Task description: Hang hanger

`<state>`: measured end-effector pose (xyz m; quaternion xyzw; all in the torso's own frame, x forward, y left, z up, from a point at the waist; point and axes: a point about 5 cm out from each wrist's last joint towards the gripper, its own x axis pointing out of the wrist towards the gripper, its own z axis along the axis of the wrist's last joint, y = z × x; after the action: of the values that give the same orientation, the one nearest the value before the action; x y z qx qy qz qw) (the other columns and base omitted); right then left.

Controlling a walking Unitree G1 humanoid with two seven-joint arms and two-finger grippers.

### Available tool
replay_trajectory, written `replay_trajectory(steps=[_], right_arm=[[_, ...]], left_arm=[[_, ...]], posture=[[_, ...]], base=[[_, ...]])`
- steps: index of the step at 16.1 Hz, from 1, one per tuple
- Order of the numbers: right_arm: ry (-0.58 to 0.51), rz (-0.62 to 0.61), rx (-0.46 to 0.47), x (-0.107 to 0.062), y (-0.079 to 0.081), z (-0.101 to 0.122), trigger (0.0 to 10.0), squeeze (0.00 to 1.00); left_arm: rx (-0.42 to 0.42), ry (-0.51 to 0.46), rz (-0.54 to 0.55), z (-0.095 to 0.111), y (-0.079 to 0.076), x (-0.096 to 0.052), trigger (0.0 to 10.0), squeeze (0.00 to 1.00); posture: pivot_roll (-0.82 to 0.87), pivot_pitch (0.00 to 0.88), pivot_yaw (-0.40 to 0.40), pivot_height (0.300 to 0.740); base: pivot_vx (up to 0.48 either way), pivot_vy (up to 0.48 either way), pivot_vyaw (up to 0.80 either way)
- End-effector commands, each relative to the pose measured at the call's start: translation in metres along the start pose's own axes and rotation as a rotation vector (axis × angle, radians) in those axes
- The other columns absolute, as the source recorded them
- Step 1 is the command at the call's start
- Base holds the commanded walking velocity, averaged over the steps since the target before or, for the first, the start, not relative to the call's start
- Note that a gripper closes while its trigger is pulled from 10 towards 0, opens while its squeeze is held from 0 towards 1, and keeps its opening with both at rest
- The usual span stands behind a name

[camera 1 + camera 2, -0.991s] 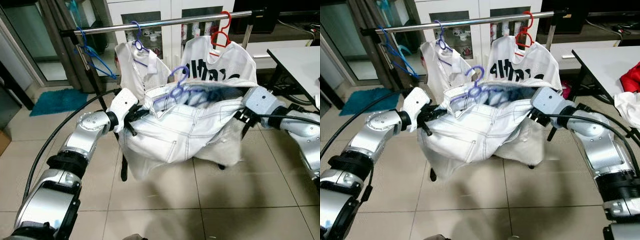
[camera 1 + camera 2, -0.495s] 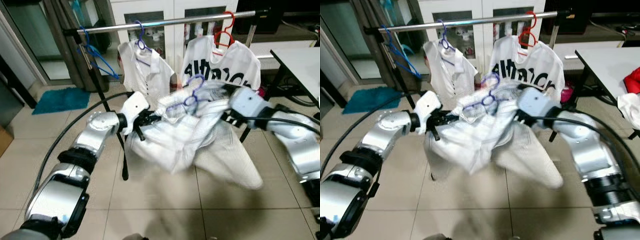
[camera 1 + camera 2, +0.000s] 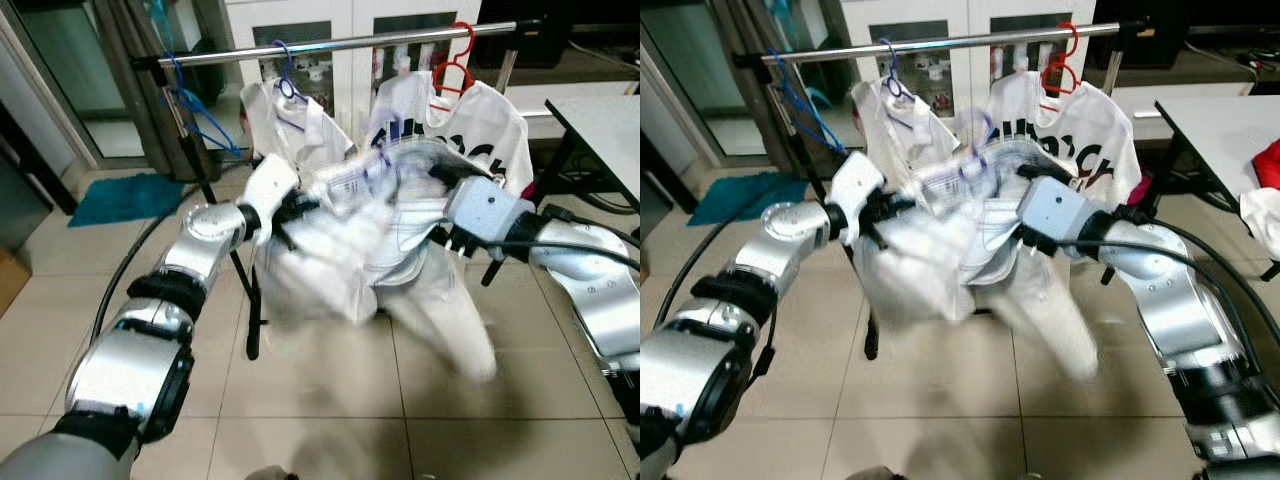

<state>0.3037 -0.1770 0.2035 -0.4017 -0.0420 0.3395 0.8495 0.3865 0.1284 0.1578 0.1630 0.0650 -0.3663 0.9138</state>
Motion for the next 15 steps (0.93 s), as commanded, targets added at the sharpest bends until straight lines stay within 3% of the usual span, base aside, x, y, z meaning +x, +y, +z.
replay_trajectory(steps=[1, 4, 7, 11, 15], right_arm=[[-0.094, -0.022, -0.023, -0.001, -0.003, 0.018, 0.0, 0.0], [-0.212, -0.035, -0.049, -0.006, -0.004, 0.036, 0.0, 0.0], [-0.275, 0.129, -0.076, -0.012, 0.024, 0.043, 0.0, 0.0], [-0.27, 0.192, -0.052, -0.017, 0.04, 0.037, 0.0, 0.0], [-0.14, 0.225, -0.007, -0.006, 0.071, 0.002, 0.0, 0.0]], left_arm=[[-0.042, -0.008, 0.044, 0.003, 0.004, 0.001, 0.0, 0.0], [-0.129, 0.021, 0.102, -0.004, 0.001, 0.006, 0.0, 0.0], [-0.191, 0.007, 0.182, 0.002, 0.011, 0.006, 0.0, 0.0], [-0.245, -0.01, 0.269, 0.007, 0.027, -0.002, 0.0, 0.0], [-0.358, -0.258, 0.203, 0.048, 0.038, -0.002, 0.0, 0.0]], posture=[[-0.15, 0.0, 0.151, 0.74], [-0.16, 0.0, 0.157, 0.74], [-0.16, 0.0, 0.161, 0.74], [-0.17, 0.0, 0.172, 0.74], [-0.17, 0.0, 0.18, 0.74]], base=[[0.0, 0.0, 0.0], [0.0, 0.0, 0.0], [0.0, 0.0, 0.0], [0.0, 0.0, 0.0], [0.0, 0.0, 0.0]])
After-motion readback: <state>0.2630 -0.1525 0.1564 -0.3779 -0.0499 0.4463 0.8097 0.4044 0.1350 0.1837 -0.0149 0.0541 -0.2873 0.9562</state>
